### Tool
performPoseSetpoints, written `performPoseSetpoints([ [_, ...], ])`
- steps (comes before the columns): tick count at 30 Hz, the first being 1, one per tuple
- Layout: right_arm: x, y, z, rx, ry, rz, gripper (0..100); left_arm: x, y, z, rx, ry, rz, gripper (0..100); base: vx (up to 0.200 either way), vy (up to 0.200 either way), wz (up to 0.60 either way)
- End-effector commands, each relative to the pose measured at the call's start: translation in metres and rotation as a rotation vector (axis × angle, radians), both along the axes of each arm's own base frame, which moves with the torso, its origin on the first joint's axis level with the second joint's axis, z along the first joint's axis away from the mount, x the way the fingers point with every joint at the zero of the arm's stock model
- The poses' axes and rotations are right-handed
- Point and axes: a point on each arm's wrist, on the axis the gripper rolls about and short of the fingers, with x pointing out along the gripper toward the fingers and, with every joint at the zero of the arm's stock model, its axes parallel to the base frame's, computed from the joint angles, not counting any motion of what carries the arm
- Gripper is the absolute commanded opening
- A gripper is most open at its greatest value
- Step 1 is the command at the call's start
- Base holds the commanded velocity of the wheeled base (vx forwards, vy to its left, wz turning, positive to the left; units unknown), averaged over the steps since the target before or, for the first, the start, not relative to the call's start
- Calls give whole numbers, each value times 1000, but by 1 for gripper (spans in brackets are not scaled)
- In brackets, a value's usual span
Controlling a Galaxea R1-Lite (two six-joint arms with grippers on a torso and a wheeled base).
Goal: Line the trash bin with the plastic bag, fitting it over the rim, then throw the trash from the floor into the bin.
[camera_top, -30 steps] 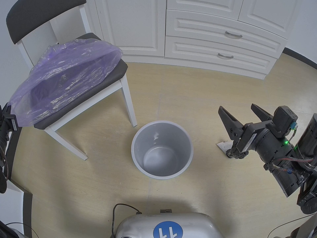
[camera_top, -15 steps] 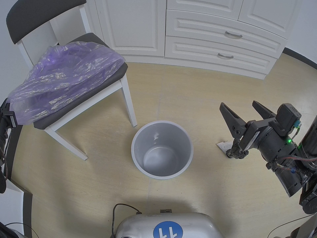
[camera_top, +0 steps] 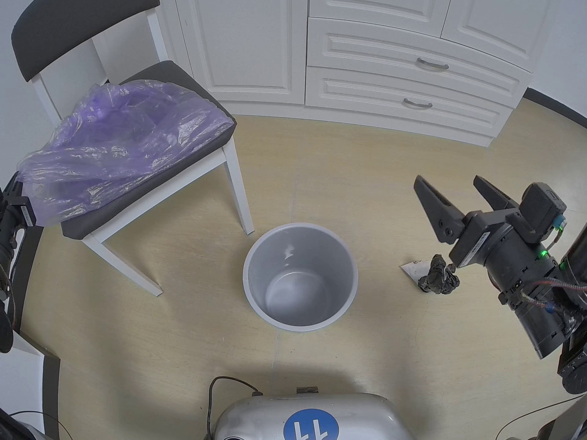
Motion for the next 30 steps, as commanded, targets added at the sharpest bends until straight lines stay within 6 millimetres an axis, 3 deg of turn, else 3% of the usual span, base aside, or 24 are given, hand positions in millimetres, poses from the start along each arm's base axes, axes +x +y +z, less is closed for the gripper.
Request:
performPoseSetpoints([
  [1,3,0,10,21,-34,1,100,-3,-5,-3,-5,7,-20,0,0,0,0],
  [4,8,8,1,5,-13,11,100,-8,-10,7,6,-28,-39,0,0,0,0],
  [10,15,15,-7,6,16,14,100,-6,-25,5,2,-24,-102,0,0,0,0],
  [21,28,35,-24,21,56,30,100,-14,-34,14,-24,-80,-156,0,0,0,0],
  [30,36,50,-42,10,73,41,100,-33,-70,24,-32,-135,-327,0,0,0,0],
])
